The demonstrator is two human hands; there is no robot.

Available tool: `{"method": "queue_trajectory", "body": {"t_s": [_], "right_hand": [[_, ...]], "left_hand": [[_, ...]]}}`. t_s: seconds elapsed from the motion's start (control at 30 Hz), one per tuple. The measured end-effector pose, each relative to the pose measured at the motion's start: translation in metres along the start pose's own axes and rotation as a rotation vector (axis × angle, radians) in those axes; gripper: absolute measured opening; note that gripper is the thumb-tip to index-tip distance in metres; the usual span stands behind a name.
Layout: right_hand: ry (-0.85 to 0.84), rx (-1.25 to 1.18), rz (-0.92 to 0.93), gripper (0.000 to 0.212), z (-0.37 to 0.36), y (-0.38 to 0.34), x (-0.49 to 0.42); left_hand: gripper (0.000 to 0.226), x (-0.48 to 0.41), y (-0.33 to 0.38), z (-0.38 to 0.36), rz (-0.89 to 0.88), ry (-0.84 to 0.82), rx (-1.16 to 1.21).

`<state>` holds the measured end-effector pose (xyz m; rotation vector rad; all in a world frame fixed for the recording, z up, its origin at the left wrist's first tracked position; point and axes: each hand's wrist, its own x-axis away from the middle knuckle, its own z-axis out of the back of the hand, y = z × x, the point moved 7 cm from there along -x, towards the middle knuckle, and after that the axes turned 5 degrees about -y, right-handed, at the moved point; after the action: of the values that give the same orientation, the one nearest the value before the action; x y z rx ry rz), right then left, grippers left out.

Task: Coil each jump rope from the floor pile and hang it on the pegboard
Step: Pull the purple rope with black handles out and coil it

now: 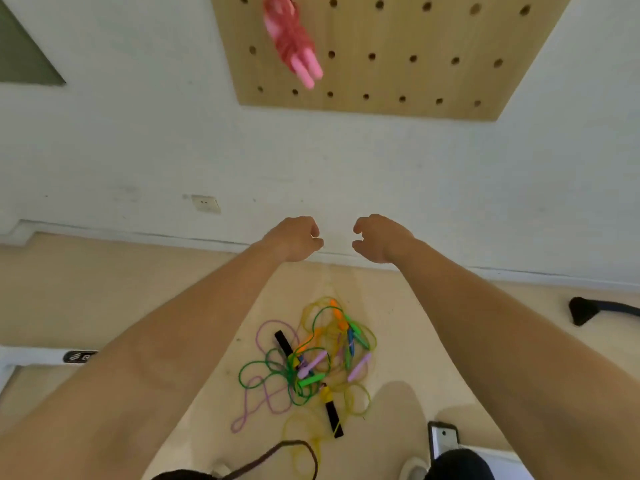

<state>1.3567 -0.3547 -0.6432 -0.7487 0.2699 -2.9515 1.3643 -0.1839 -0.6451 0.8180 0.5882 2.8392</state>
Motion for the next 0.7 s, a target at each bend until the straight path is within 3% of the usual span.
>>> {"method": "queue_trajectory", "body": {"t_s": [0.2, 0.37, 0.7], "right_hand": [[-0.017, 0.042, 0.012, 0.044, -0.128, 0.027, -0.070], [0.032, 0.057, 0.044, 0.041, -0.198, 0.033, -0.101], [0.031, -0.017, 0.088, 0.047, -0.285, 0.022, -0.041]], "left_hand": [[0.038, -0.070, -0.048, -0.119, -0.040, -0.003, -0.025], [0.037, -0.096, -0.080, -0.174, -0.059, 0.059, -0.038], [0.032, -0.037, -0.088, -0.252, -0.087, 0.089, -0.061]]}}
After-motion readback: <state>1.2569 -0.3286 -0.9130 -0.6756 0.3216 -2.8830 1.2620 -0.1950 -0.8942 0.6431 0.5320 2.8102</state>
